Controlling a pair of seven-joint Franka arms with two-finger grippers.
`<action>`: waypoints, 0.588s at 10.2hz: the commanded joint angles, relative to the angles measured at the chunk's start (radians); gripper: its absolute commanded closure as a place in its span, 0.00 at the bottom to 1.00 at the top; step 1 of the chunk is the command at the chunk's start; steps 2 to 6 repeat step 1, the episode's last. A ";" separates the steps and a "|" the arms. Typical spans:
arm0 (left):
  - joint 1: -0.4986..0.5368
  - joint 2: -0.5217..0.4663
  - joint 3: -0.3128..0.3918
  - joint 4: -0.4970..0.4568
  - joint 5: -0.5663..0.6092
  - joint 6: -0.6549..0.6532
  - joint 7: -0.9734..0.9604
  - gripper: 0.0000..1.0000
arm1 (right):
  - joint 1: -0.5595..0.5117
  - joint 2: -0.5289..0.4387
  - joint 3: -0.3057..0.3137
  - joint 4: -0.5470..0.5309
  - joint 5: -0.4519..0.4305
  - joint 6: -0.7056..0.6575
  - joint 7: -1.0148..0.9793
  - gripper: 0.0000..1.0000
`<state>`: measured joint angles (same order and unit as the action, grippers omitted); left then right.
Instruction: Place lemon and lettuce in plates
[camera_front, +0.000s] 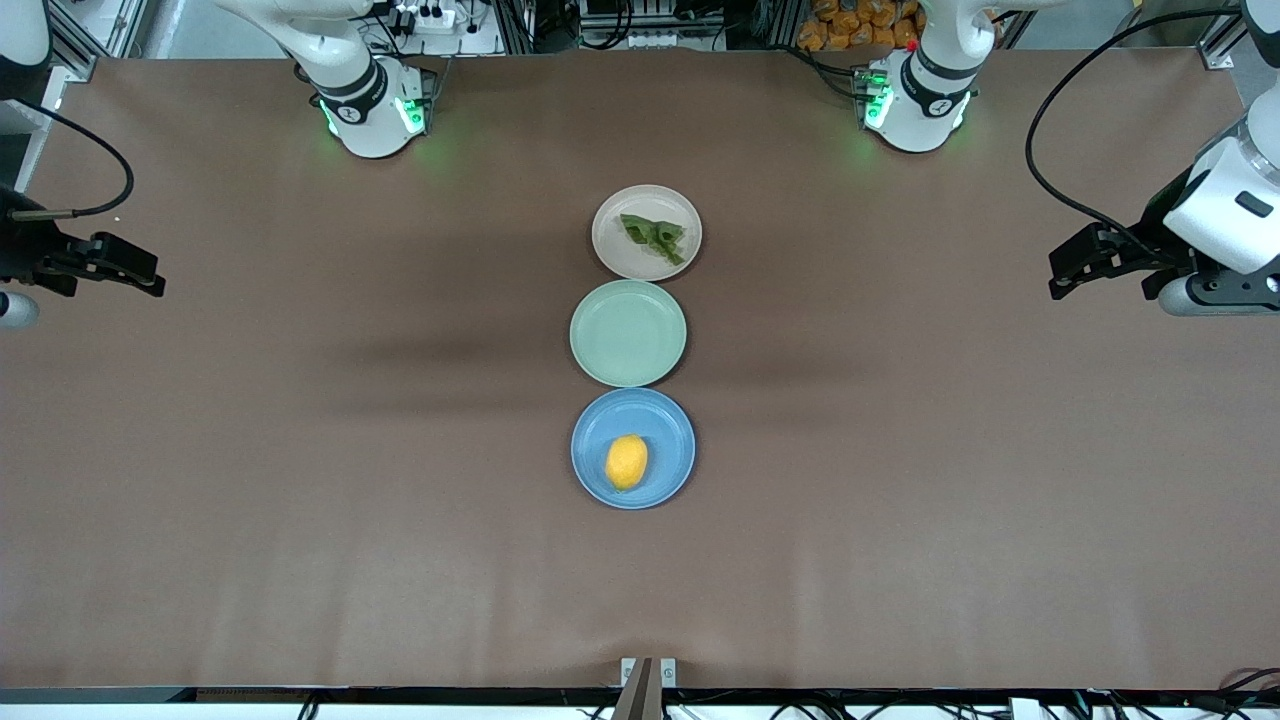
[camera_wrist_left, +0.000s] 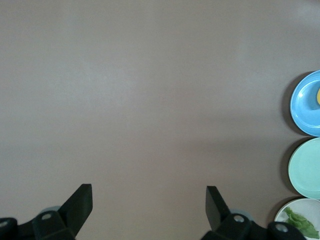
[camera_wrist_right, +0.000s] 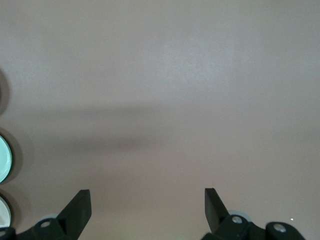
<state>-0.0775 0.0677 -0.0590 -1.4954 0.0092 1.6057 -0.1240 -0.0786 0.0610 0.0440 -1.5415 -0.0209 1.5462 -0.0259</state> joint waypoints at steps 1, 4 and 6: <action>-0.001 -0.019 0.004 -0.009 -0.009 -0.010 0.020 0.00 | -0.018 -0.009 0.016 -0.015 0.013 0.012 0.017 0.00; -0.001 -0.019 0.004 -0.009 -0.009 -0.010 0.020 0.00 | -0.018 -0.009 0.016 -0.015 0.013 0.012 0.017 0.00; -0.001 -0.019 0.004 -0.009 -0.009 -0.010 0.020 0.00 | -0.018 -0.009 0.016 -0.015 0.013 0.012 0.017 0.00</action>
